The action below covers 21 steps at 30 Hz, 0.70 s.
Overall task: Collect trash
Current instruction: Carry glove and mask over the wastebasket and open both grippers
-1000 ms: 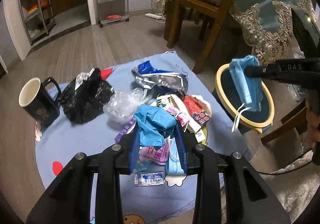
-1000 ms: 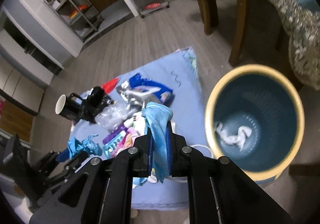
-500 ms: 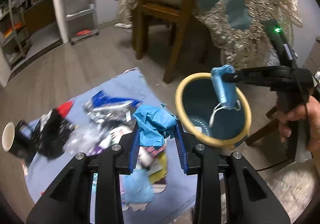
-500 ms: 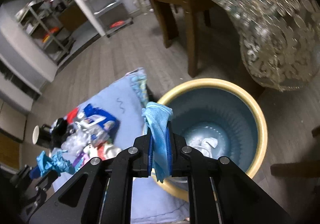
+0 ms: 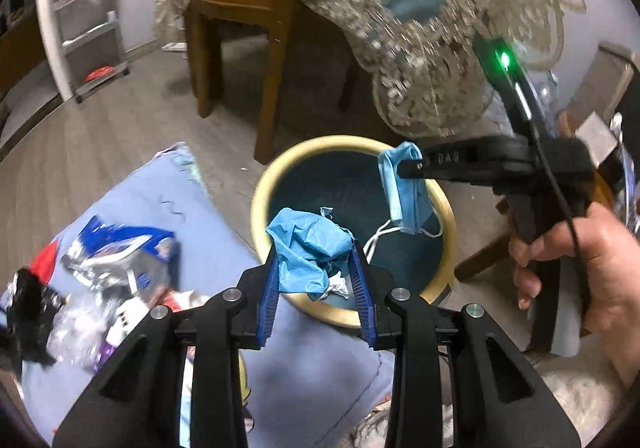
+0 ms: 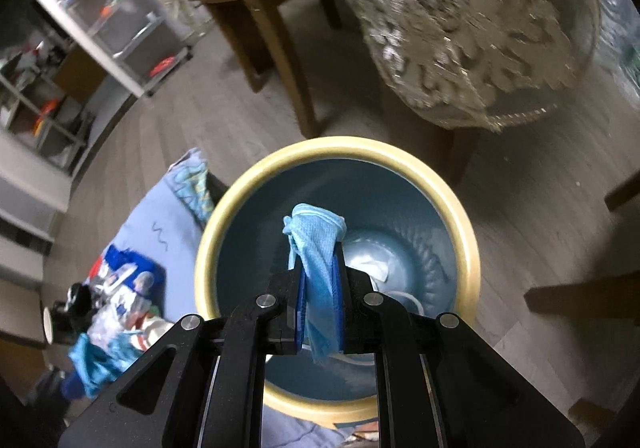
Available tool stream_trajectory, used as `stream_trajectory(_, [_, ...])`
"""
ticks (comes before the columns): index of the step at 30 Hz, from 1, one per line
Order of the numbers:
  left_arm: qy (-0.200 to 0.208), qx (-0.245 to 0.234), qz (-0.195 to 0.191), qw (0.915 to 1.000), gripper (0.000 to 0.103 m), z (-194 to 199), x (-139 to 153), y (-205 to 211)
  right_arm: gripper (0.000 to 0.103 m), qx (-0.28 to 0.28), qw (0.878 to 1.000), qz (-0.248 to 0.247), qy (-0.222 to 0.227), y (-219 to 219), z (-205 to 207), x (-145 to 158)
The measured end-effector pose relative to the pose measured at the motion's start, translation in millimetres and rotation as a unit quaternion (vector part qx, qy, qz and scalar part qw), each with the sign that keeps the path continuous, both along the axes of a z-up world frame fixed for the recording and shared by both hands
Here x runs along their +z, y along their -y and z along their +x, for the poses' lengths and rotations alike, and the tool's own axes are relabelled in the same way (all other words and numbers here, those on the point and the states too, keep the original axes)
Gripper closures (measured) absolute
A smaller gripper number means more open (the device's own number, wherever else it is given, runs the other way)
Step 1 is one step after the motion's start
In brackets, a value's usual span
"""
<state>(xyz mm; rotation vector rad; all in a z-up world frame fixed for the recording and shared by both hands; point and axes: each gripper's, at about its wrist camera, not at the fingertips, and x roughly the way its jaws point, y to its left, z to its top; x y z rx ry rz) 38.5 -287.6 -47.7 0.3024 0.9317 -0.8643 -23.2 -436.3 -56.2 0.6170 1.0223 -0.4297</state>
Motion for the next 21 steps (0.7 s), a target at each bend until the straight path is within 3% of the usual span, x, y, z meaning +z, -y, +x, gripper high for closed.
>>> stream_trajectory(8, [0.000,-0.025,0.017,0.9995,0.070,9,-24,32,0.090,-0.074,0.997,0.006,0.010,25,-21,-1])
stream_trajectory(10, [-0.003,-0.017,0.000,0.9998,0.065,12,-23,30,0.090,-0.080,0.997,0.008,0.015,28,-23,0])
stream_trajectory(13, [0.002,-0.015,-0.017,0.9997,0.047,12,-19,27,0.084,-0.081,0.997,0.010,0.015,29,-21,-2])
stream_trajectory(16, [0.015,-0.010,-0.015,0.9997,0.038,11,-15,25,0.065,-0.081,0.997,0.017,0.012,29,-20,-5])
stream_trajectory(18, [0.018,-0.003,-0.014,0.9997,0.031,11,-13,21,0.037,-0.079,0.997,0.017,0.015,27,-19,-4])
stream_trajectory(21, [0.022,0.009,-0.012,0.9996,0.026,13,-9,11,0.025,-0.072,0.997,0.005,0.022,23,-16,2])
